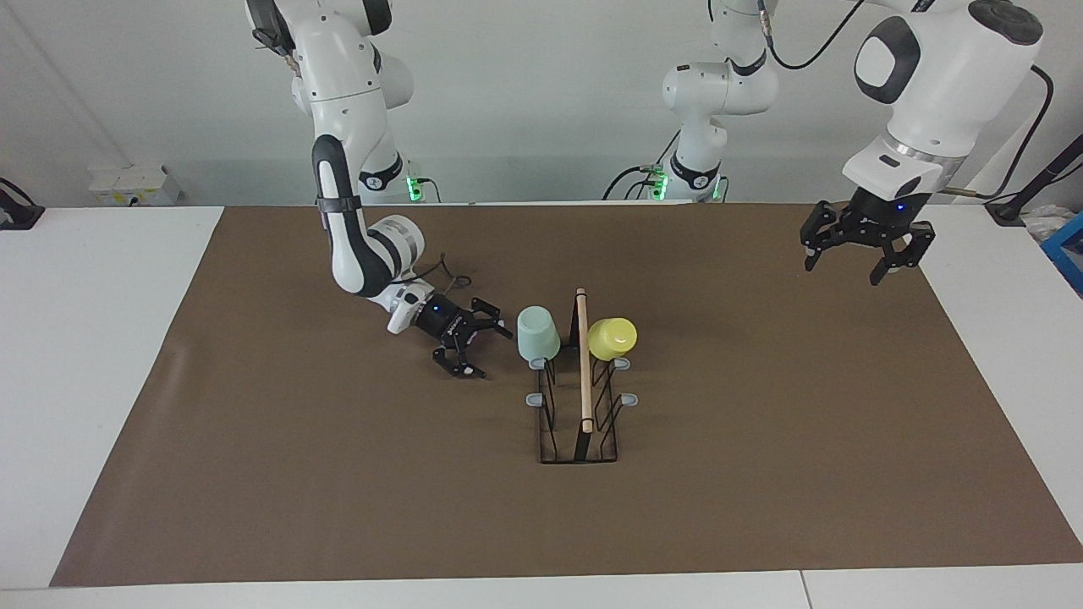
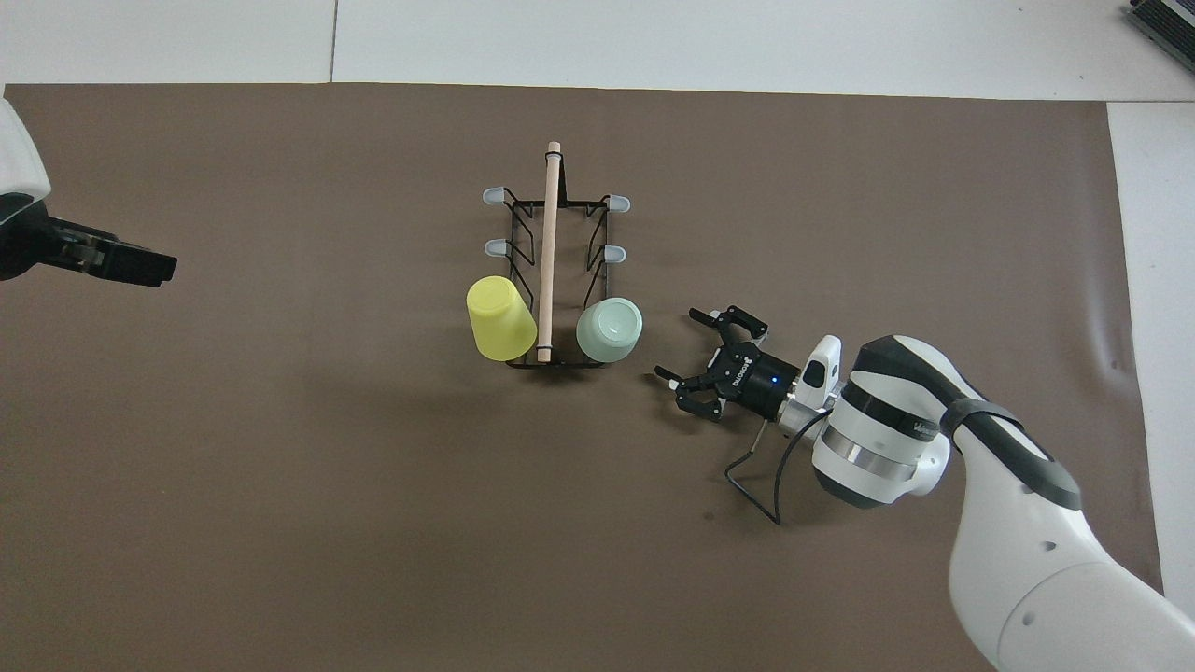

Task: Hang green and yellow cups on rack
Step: 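Release the green cup and withdraw the right gripper from the rack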

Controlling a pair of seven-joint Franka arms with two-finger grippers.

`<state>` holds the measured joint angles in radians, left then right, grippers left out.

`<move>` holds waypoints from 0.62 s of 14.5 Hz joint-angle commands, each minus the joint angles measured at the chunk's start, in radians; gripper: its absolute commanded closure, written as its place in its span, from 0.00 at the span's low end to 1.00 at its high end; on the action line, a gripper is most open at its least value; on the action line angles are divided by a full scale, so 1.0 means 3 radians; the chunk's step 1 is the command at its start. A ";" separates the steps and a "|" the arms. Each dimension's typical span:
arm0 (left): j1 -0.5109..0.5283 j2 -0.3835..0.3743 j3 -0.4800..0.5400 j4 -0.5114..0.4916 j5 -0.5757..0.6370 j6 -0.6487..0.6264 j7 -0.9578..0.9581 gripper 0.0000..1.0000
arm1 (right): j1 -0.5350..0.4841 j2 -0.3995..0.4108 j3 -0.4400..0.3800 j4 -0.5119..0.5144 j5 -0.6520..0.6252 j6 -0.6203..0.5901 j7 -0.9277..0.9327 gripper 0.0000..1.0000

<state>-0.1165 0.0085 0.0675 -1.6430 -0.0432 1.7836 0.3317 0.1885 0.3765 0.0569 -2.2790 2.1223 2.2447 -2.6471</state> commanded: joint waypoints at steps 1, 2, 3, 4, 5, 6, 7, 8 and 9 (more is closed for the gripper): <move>-0.0010 0.0069 -0.0015 0.0235 0.0078 -0.0390 -0.0093 0.02 | -0.0269 -0.0125 0.0030 0.0029 -0.0522 0.0243 -0.0053 0.00; -0.0010 0.0114 -0.0005 0.0357 0.0088 -0.0570 -0.0129 0.02 | -0.0341 -0.0160 0.0030 0.0044 -0.0747 0.0325 -0.0053 0.00; -0.0010 0.0135 -0.0005 0.0439 0.0098 -0.0683 -0.0220 0.02 | -0.0403 -0.0201 0.0030 0.0075 -0.0946 0.0402 -0.0048 0.00; -0.0005 0.0110 -0.0015 0.0450 0.0098 -0.0739 -0.0348 0.02 | -0.0459 -0.0237 0.0025 0.0085 -0.1146 0.0463 -0.0018 0.00; 0.0000 0.0069 -0.0015 0.0420 0.0118 -0.0755 -0.0470 0.02 | -0.0510 -0.0278 0.0025 0.0121 -0.1366 0.0509 0.0054 0.00; 0.0010 0.0023 -0.0021 0.0374 0.0124 -0.0781 -0.0542 0.00 | -0.0566 -0.0339 0.0020 0.0156 -0.1646 0.0540 0.0140 0.00; 0.0056 -0.0013 -0.0041 0.0338 0.0124 -0.0796 -0.0553 0.00 | -0.0633 -0.0411 0.0020 0.0192 -0.1958 0.0561 0.0278 0.00; 0.0086 -0.0038 -0.0061 0.0297 0.0124 -0.0811 -0.0558 0.00 | -0.0714 -0.0452 0.0020 0.0238 -0.2290 0.0556 0.0482 0.00; 0.0092 -0.0064 -0.0067 0.0272 0.0124 -0.0842 -0.0564 0.00 | -0.0791 -0.0483 0.0020 0.0284 -0.2612 0.0535 0.0701 0.00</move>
<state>-0.1083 0.0104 0.0649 -1.5478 -0.0250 1.5603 0.1850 -0.0056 0.2659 0.0530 -2.2083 1.4817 2.4012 -2.5351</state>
